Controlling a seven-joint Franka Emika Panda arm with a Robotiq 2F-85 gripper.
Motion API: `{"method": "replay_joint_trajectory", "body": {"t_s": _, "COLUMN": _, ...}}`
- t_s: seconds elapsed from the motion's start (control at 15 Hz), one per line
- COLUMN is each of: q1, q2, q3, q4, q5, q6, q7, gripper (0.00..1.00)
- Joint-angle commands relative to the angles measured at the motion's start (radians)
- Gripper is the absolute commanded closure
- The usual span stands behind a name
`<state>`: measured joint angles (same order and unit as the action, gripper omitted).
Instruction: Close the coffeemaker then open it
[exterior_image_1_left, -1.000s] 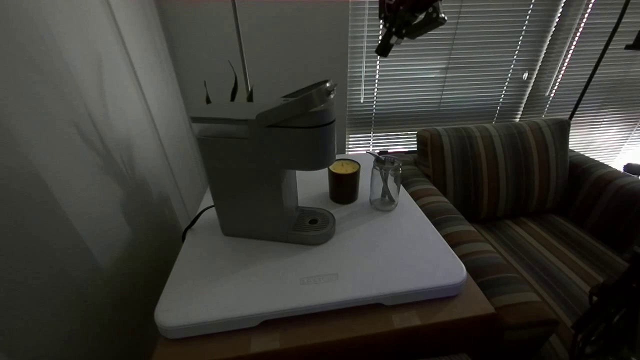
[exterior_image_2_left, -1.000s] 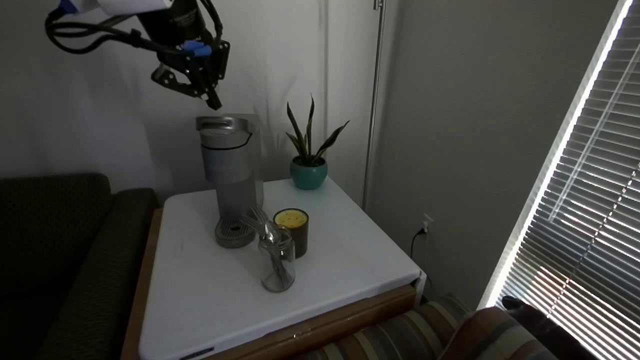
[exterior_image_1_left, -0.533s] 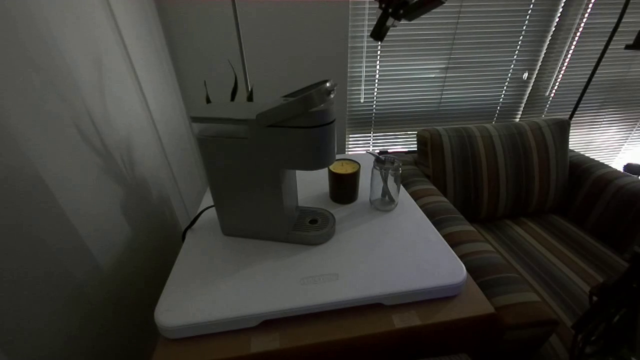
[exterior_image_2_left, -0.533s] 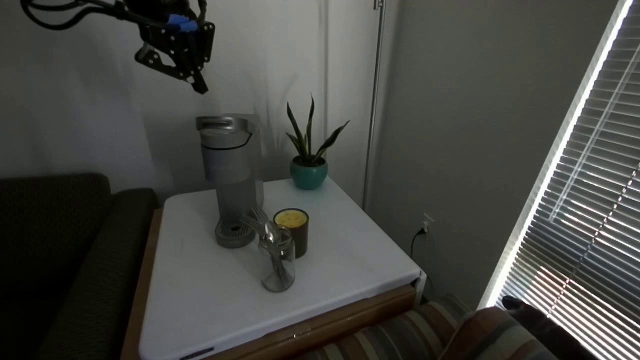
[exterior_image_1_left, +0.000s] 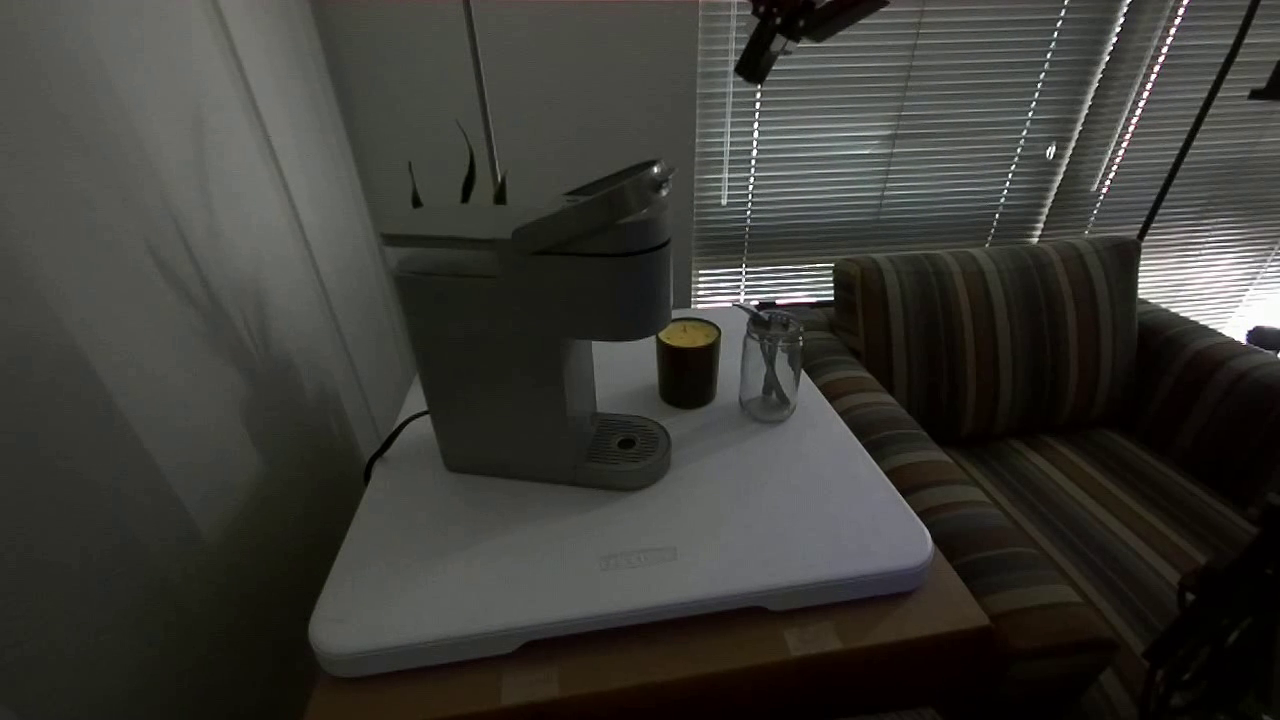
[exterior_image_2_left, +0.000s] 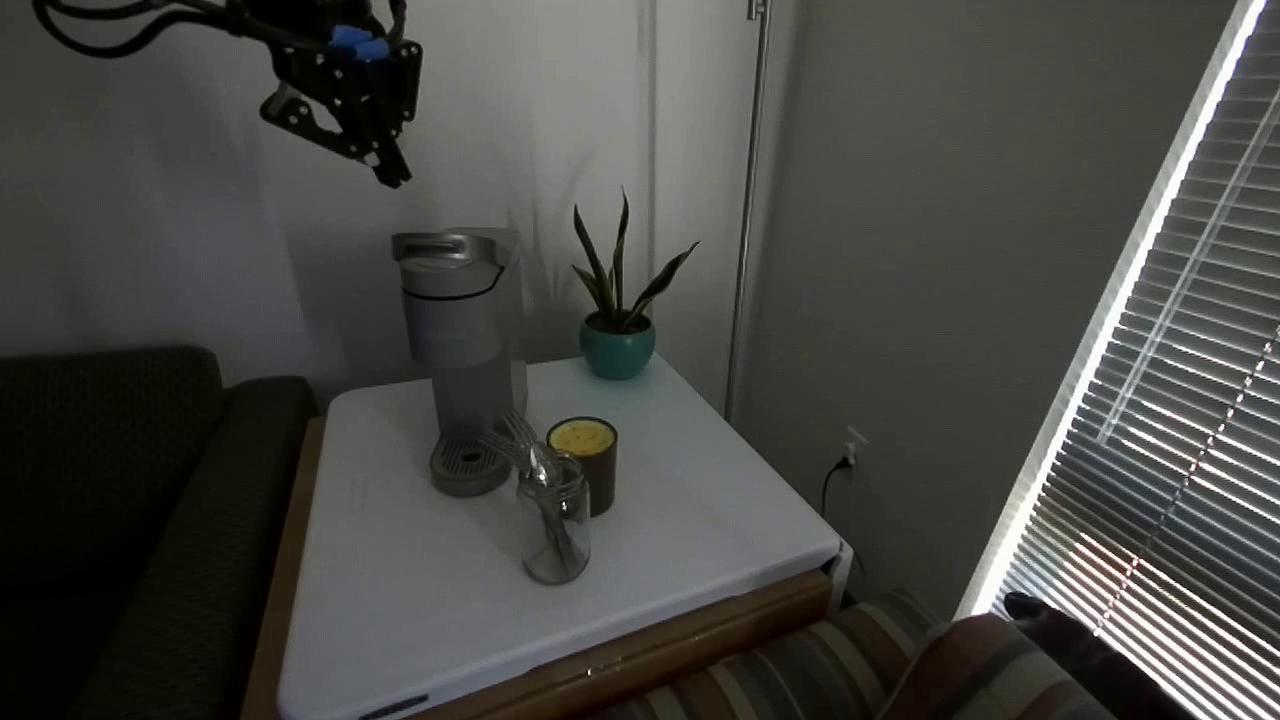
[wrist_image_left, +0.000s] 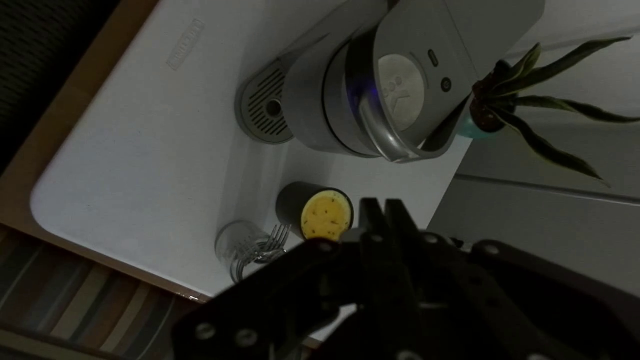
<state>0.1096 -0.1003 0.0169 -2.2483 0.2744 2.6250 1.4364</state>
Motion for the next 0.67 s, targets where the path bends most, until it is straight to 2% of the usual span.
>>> {"method": "replay_joint_trajectory", "body": {"t_s": 0.0, "q1": -0.026, "q2": -0.002, "q3": 0.020, "q4": 0.018, "q5": -0.010, "q6": -0.038, "q7": -0.034, "gripper": 0.59}}
{"method": "replay_joint_trajectory", "body": {"t_s": 0.53, "q1": -0.026, "q2": 0.001, "q3": 0.026, "q4": 0.031, "q5": -0.008, "q6": -0.039, "q7": -0.064, "gripper": 0.03}}
{"method": "replay_joint_trajectory", "body": {"t_s": 0.6, "q1": -0.025, "q2": 0.003, "q3": 0.026, "q4": 0.033, "q5": -0.005, "q6": -0.041, "q7": -0.064, "gripper": 0.01}}
